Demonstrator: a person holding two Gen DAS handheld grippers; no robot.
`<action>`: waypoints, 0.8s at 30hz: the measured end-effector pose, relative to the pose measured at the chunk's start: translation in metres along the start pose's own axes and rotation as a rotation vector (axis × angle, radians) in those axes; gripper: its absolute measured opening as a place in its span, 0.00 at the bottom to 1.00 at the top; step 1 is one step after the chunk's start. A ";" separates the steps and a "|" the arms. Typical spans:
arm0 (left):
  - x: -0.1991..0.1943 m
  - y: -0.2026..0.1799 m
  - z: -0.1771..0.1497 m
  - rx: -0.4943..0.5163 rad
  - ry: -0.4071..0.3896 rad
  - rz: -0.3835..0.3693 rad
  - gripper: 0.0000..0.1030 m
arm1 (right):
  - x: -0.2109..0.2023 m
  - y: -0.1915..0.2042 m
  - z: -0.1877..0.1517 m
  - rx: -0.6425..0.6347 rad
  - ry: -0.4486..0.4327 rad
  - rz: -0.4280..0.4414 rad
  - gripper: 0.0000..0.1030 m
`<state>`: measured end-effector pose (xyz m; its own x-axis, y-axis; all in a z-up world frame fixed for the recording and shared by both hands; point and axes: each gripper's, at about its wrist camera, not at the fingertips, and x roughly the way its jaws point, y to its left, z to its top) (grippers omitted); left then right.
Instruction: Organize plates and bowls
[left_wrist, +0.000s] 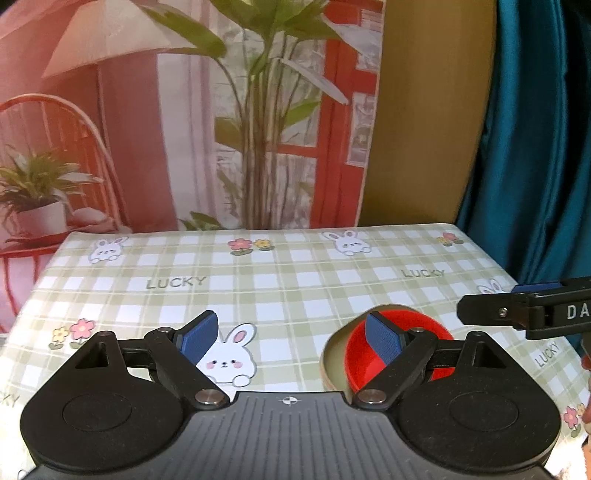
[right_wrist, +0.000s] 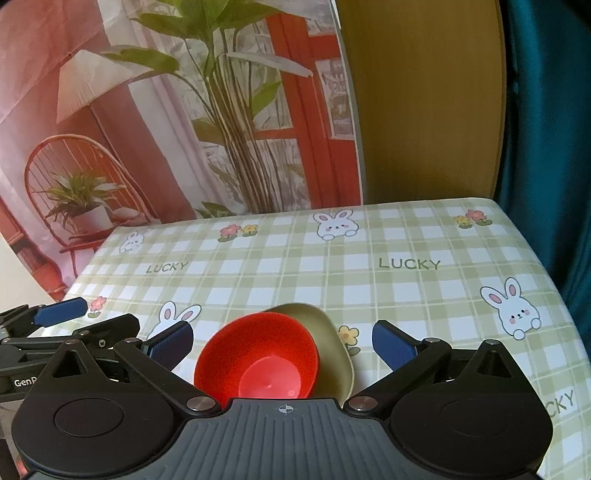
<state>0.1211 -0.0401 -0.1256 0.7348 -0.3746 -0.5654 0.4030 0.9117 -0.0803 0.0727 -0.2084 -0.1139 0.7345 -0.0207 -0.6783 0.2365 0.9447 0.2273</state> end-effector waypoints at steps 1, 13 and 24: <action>-0.001 0.000 0.001 -0.004 0.001 0.007 0.86 | -0.001 0.001 0.000 -0.001 -0.002 -0.001 1.00; -0.058 0.006 0.039 0.042 -0.167 0.124 0.86 | -0.050 0.018 0.031 -0.018 -0.135 0.019 1.00; -0.131 0.011 0.086 0.015 -0.324 0.205 0.86 | -0.116 0.046 0.070 -0.072 -0.312 0.034 1.00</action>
<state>0.0758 0.0045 0.0178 0.9343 -0.2208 -0.2797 0.2360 0.9715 0.0212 0.0431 -0.1851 0.0243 0.9032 -0.0775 -0.4221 0.1710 0.9671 0.1883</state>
